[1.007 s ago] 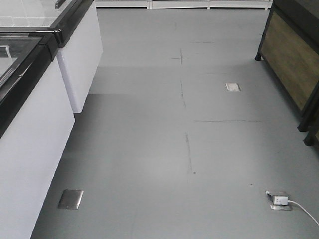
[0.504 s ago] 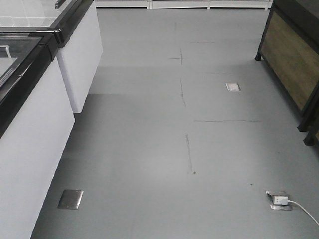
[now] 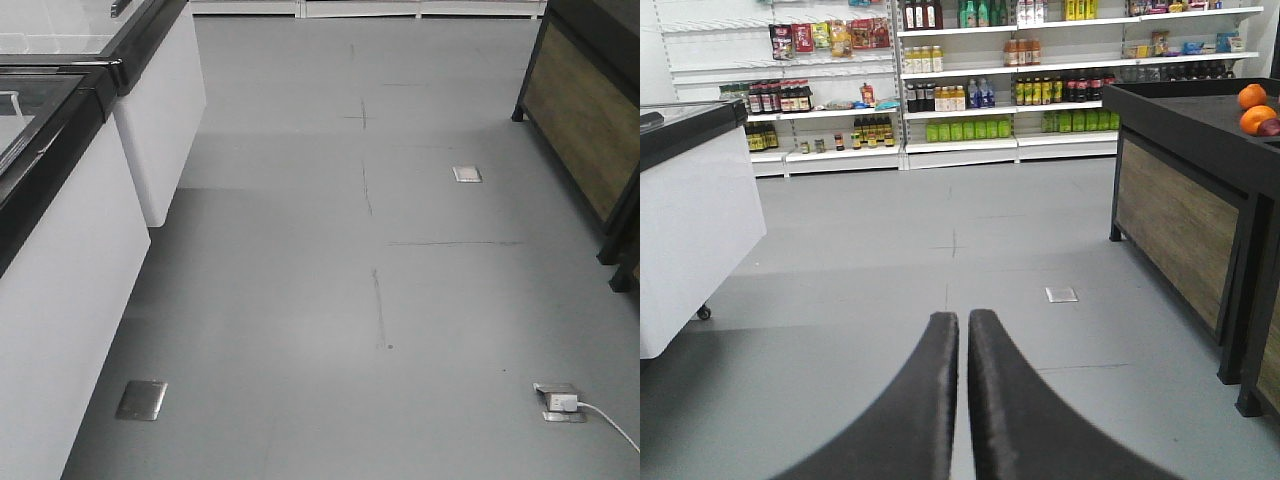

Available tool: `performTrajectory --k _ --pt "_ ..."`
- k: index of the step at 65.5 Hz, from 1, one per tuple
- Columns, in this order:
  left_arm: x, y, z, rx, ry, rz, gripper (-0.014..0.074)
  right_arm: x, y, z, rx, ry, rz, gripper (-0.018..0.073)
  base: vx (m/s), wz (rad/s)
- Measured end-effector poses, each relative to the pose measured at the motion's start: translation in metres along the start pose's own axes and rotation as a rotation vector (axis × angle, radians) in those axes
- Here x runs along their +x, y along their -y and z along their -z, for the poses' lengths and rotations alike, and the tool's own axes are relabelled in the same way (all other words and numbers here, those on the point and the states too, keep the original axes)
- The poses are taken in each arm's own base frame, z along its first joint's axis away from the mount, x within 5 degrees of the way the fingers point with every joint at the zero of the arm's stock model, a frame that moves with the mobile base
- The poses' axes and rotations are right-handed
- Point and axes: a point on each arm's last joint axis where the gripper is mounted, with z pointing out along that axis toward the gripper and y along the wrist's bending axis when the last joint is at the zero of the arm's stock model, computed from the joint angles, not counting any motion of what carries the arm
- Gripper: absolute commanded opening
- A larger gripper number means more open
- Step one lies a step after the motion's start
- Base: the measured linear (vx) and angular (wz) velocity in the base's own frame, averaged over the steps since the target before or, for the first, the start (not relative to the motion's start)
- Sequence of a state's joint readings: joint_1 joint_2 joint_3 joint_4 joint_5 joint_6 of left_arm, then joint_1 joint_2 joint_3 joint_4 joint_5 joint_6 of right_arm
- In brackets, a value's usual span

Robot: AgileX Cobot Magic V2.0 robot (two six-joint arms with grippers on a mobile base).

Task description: Left arm holds basket, right arm returns cookies

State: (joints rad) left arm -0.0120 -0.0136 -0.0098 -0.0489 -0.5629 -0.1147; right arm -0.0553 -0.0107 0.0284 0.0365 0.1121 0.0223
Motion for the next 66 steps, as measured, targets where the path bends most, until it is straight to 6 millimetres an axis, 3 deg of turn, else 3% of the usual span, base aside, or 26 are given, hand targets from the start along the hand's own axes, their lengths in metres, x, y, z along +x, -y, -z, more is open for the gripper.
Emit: performTrajectory --k 9,21,35,52,58,66 --pt "-0.035 0.006 -0.013 0.013 0.065 0.001 -0.0004 0.000 0.000 0.000 0.000 0.000 0.000 -0.0006 0.00 0.00" --pt "-0.096 0.017 -0.033 0.024 0.090 -0.037 -0.0004 0.000 0.000 0.000 0.000 0.000 0.000 -0.0006 0.00 0.00" --pt "-0.147 0.027 -0.074 0.023 0.021 -0.046 -0.0004 0.000 0.000 0.000 0.000 0.000 0.000 -0.0006 0.00 0.00" --pt "-0.168 0.033 -0.141 0.010 -0.156 -0.066 -0.0003 0.000 0.000 0.000 0.000 0.000 0.000 -0.0006 0.00 0.00" --pt "-0.167 0.033 -0.161 0.009 -0.218 -0.105 -0.0003 0.000 0.000 0.000 0.000 0.000 0.000 -0.0006 0.00 0.00" --pt "-0.147 0.031 -0.181 0.006 -0.324 -0.142 -0.0003 0.000 0.000 0.000 0.000 0.000 0.000 -0.0006 0.00 0.00"
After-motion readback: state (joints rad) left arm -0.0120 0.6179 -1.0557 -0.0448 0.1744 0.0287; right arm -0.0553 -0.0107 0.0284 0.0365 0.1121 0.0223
